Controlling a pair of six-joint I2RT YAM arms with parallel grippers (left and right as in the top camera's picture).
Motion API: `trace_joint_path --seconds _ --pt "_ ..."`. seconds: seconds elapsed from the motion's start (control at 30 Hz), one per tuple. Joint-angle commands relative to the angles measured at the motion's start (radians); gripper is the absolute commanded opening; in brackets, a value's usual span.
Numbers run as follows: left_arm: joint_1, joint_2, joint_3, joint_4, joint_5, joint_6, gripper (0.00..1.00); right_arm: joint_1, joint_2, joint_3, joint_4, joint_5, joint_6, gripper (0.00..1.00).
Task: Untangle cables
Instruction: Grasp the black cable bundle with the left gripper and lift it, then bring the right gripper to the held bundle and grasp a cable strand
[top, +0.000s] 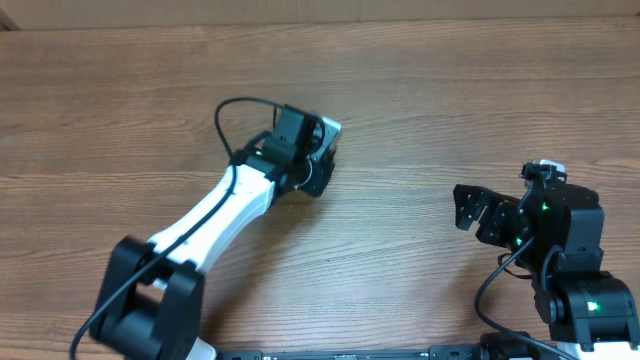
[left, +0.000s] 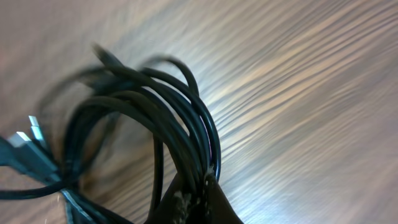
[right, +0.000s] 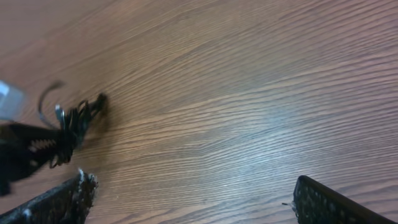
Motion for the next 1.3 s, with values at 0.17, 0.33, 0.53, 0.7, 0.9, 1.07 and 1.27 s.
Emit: trace_joint_path --seconds 0.17,0.33,0.53,0.7,0.9,1.07,1.27 --pt "-0.001 -0.112 0.063 -0.002 0.494 -0.031 0.04 0.005 0.042 0.029 0.019 -0.138 0.008 1.00" --pt "0.014 -0.112 0.063 0.018 0.702 -0.032 0.04 0.005 0.143 0.029 0.050 -0.343 0.007 1.00" --pt "0.072 -0.112 0.063 0.120 0.913 -0.139 0.04 0.005 0.280 0.029 0.103 -0.492 0.007 1.00" --pt "0.115 -0.112 0.063 0.171 0.964 -0.244 0.04 0.005 0.345 0.029 0.175 -0.586 0.014 1.00" --pt "0.115 -0.112 0.063 0.167 0.964 -0.249 0.04 0.005 0.357 0.029 0.337 -0.688 0.116 1.00" --pt "0.099 -0.112 0.063 0.167 0.975 -0.248 0.04 0.005 0.357 0.029 0.370 -0.717 0.150 1.00" --pt "0.056 -0.112 0.063 0.168 0.966 -0.235 0.04 0.005 0.358 0.029 0.381 -0.717 0.237 1.00"
